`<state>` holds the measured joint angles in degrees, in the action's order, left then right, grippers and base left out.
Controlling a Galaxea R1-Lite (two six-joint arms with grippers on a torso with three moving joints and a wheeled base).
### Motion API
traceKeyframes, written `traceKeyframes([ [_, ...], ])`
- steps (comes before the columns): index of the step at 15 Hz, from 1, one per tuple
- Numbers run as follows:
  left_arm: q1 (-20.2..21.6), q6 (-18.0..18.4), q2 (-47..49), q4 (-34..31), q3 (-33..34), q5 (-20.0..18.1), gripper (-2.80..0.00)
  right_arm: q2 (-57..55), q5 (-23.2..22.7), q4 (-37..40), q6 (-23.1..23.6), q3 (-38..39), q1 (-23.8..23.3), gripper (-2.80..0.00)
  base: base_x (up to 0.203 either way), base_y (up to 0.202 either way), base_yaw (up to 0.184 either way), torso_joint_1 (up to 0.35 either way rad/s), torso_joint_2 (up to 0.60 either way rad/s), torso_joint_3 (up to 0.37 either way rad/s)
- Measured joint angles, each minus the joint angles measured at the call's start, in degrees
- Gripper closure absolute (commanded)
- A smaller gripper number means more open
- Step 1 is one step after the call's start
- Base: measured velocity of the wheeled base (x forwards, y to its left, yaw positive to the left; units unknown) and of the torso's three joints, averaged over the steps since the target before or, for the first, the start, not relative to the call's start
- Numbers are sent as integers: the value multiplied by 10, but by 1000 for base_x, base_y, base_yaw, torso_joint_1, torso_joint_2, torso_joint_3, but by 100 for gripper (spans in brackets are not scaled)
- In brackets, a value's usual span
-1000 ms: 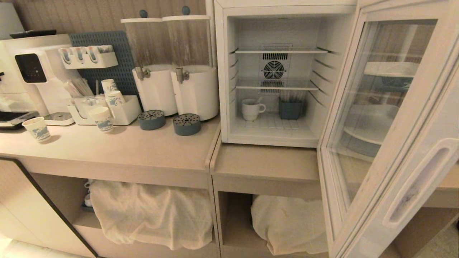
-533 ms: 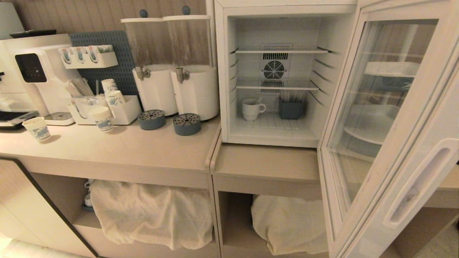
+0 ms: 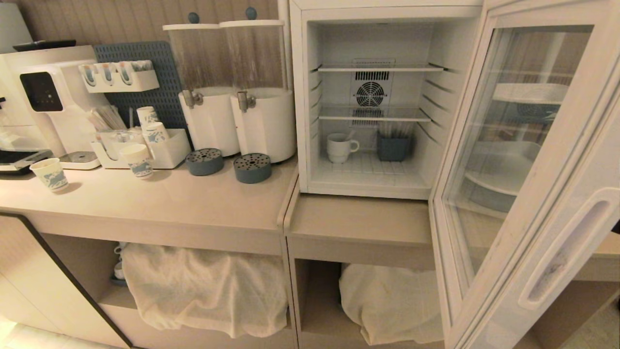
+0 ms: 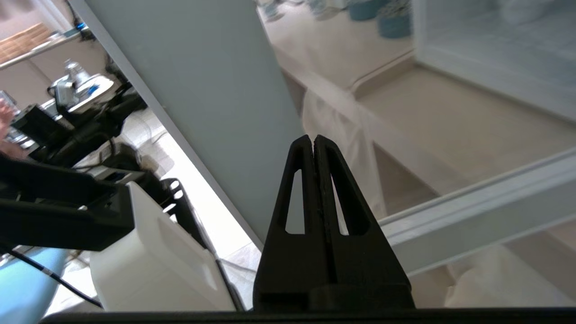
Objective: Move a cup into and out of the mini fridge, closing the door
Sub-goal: Close the freezer door
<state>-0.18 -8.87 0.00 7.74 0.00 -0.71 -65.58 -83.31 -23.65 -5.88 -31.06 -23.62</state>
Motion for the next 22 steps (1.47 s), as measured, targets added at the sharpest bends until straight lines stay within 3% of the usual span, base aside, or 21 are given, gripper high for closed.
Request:
traceKeyframes([
  [6, 0, 0, 0, 0, 0, 0, 0, -13, 140, 4, -4, -2, 113, 0, 0, 0, 0, 0, 0, 0],
  [9, 0, 0, 0, 0, 0, 0, 0, -13, 203, 0, -35, -13, 171, 0, 0, 0, 0, 0, 0, 0],
  [12, 0, 0, 0, 0, 0, 0, 0, -15, 318, 0, -55, -26, 274, 0, 0, 0, 0, 0, 0, 0],
  [17, 0, -2, 0, 0, 0, 1, 0, -68, 563, -1, -81, -94, 456, 0, 0, 0, 0, 0, 0, 0],
  [20, 0, -2, 0, 0, 0, 1, 0, -132, 683, -3, -86, -156, 507, 0, 0, 0, 0, 0, 0, 0],
  [22, 0, -2, 0, 0, 0, 1, 0, -181, 730, -10, -90, -201, 518, 0, 0, 0, 0, 0, 0, 0],
])
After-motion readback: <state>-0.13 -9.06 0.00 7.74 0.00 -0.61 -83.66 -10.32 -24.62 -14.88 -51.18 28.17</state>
